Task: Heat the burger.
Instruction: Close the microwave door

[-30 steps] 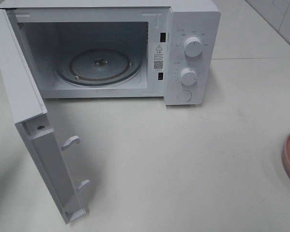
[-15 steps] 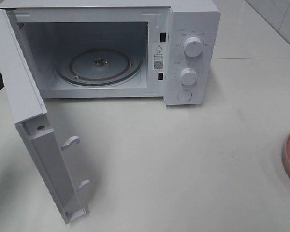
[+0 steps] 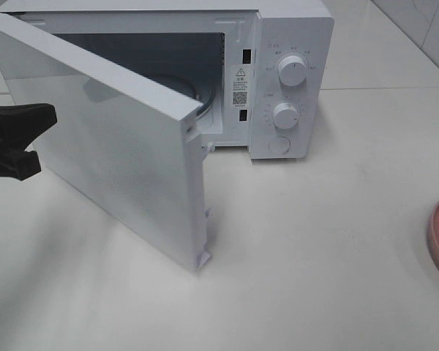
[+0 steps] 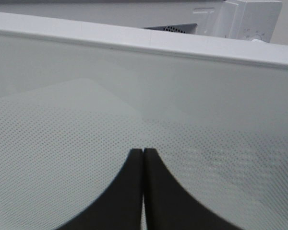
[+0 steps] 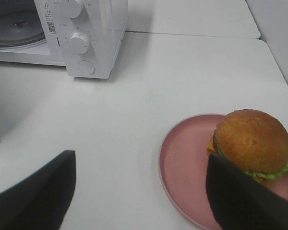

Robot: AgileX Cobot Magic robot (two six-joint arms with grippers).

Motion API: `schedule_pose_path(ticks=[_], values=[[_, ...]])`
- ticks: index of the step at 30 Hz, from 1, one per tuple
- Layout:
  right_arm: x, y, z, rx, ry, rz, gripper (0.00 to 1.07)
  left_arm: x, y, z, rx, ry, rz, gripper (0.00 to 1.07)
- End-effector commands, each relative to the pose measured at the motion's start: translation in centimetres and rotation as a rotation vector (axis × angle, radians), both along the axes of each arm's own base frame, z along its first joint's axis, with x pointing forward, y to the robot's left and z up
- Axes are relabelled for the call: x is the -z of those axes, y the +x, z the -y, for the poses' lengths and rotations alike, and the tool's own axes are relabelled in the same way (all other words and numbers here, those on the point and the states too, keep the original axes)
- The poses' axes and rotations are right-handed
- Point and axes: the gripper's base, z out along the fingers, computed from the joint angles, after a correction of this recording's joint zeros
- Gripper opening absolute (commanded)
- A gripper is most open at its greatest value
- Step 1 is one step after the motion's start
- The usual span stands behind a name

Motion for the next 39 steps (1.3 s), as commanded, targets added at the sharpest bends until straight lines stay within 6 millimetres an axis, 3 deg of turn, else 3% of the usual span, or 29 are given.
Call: schedule_pose_path(ticks=[1, 16, 26, 39], values=[[0.1, -0.3, 0.0, 0.005, -0.003, 0.026, 0.72, -0.3, 0.9, 0.6, -0.009, -0.018, 0.009, 0.0], [0.1, -0.3, 0.0, 0.005, -0.003, 0.026, 0.72, 0.2, 4.0, 4.2, -0.021, -0.091, -0.02, 0.0], [0.1, -0.3, 0.0, 0.005, -0.003, 0.026, 0.72, 0.4, 6.2, 7.8, -0.026, -0.086, -0.005, 0.0], [0.1, -0.3, 0.0, 0.005, -0.003, 0.026, 0.72, -0.4, 9.8, 11.5, -0.039, -0.15, 0.044, 0.0]])
